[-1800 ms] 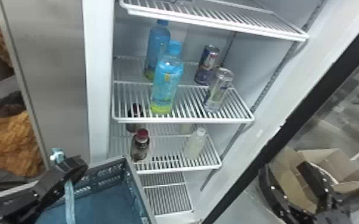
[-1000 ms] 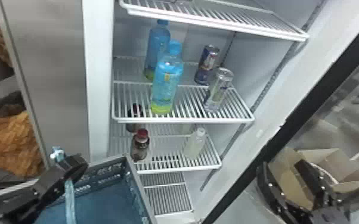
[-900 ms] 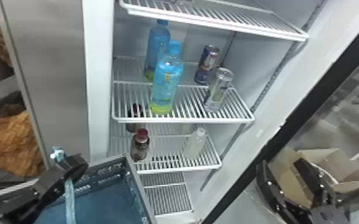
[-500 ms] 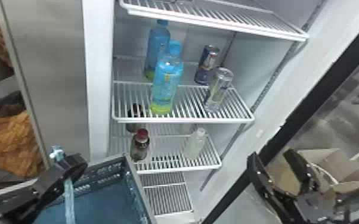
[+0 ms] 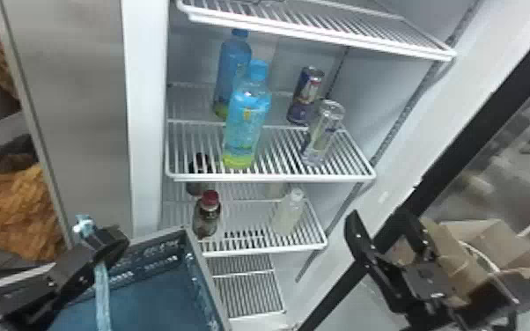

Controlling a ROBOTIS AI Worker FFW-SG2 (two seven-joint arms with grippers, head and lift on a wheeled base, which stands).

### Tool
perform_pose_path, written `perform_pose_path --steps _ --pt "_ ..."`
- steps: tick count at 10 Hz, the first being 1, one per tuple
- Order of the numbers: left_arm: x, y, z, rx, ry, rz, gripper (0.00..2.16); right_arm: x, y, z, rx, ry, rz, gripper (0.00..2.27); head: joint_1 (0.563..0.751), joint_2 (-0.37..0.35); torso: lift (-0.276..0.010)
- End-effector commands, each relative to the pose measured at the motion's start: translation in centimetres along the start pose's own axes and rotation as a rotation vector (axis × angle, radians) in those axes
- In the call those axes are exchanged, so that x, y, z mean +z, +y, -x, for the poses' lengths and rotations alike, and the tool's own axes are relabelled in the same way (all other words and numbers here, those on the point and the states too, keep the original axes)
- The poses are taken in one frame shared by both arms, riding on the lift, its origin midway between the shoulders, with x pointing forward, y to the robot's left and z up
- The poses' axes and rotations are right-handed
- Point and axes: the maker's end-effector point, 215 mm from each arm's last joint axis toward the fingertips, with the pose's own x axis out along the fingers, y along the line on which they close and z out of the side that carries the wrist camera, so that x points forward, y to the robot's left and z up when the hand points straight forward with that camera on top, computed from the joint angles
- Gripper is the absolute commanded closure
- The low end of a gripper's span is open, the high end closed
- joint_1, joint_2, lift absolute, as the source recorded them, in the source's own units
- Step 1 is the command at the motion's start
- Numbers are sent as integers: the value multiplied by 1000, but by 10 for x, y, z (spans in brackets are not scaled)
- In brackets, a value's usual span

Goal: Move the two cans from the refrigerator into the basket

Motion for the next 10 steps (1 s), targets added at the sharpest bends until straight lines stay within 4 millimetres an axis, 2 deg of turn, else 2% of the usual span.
perform_pose_path --steps 1,6,10 --pt "0 -1 -1 -3 0 1 1200 -2 7 -18 16 -14 -15 137 695 -350 -35" --pt "0 -1 -1 -4 -2 1 1200 5 8 -58 -1 -57 -44 137 695 -347 -35" --pt "1 -5 -2 -17 -2 5 1200 2 12 -90 1 -59 -66 133 695 -330 -35"
